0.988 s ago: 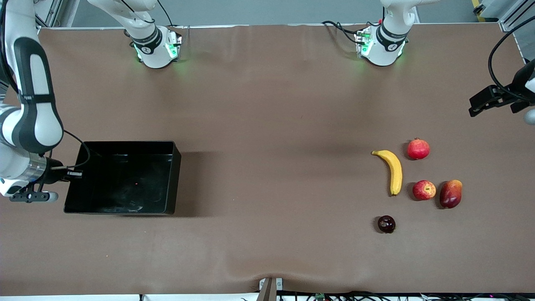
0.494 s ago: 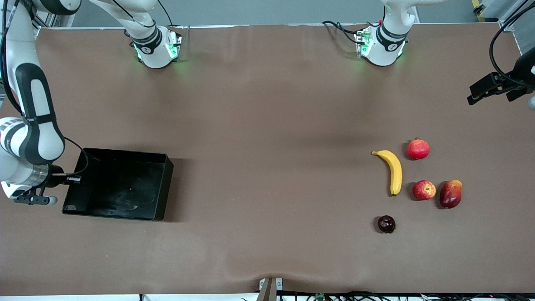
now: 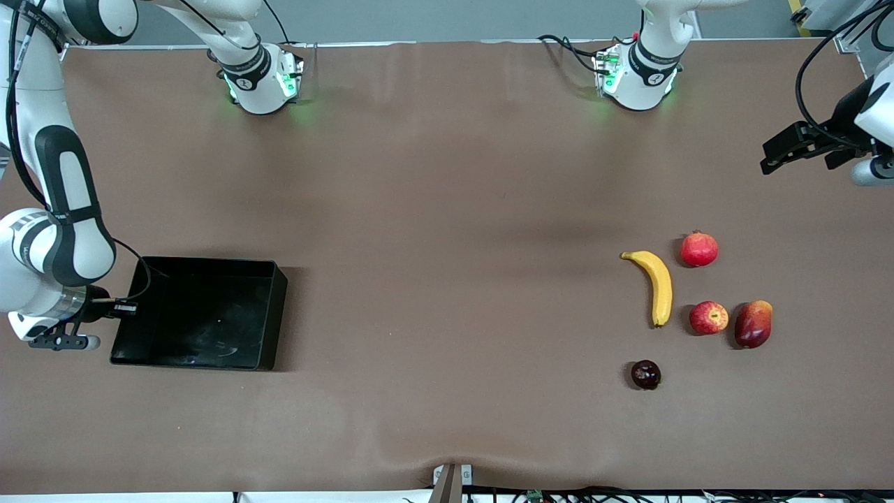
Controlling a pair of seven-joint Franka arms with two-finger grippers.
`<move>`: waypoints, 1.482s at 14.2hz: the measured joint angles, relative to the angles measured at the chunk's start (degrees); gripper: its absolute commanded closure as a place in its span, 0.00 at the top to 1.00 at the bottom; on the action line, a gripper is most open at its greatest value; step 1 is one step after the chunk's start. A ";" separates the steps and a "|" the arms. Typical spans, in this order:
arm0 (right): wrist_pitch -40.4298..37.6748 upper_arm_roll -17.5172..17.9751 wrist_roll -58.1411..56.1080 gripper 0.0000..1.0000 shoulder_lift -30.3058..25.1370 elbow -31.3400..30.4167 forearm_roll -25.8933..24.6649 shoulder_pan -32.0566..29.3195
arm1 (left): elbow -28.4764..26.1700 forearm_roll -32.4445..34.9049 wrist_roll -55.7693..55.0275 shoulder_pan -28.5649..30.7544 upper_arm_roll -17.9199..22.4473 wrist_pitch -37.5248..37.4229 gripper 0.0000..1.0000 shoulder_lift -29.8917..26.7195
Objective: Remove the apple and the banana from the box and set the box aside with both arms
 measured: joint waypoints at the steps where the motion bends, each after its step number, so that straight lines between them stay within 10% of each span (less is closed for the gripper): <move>1: 0.16 0.02 -0.48 1.00 0.00 0.32 0.00 0.00 | 0.00 0.00 -0.12 0.02 0.00 0.00 1.00 -0.09; 21: -25.12 1.64 18.84 1.00 -21.81 4.62 -6.04 15.88 | -0.03 0.00 -0.18 0.57 0.46 0.00 1.00 -0.60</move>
